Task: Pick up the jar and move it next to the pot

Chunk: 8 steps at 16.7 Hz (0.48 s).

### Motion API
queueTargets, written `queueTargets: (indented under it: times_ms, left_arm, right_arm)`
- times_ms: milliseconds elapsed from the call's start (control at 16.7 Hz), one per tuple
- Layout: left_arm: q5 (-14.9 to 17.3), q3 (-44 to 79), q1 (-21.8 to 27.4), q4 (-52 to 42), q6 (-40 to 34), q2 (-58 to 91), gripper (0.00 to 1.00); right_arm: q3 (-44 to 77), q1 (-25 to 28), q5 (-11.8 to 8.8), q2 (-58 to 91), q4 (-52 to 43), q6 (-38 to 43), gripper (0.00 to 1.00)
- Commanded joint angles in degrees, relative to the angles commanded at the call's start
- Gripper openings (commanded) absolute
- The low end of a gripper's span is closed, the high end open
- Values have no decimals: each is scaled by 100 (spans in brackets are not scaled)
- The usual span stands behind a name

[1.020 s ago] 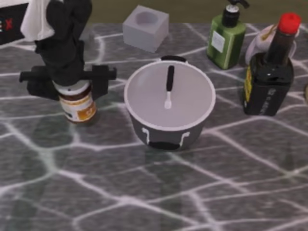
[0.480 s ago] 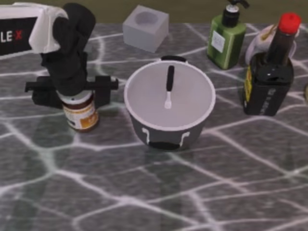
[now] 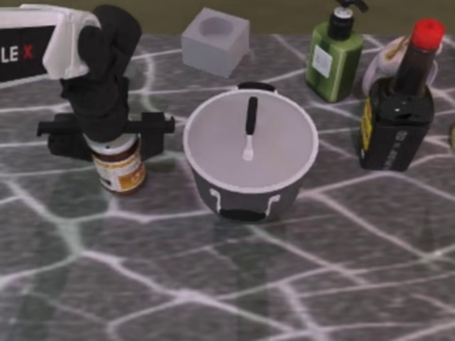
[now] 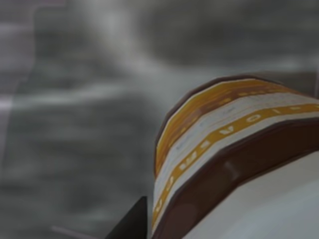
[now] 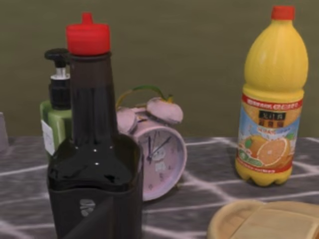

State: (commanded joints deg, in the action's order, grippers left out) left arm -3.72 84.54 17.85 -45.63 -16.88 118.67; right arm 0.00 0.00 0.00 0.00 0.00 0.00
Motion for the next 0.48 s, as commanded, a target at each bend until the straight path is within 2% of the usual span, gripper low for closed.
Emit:
queueTargets:
  times_ms: [180,480]
  left_arm:
    - [0,0,0,0,0,0,98]
    - [0,0,0,0,0,0,100]
  right_arm:
    - [0,0,0,0,0,0,100]
    - [0,0,0,0,0,0,100]
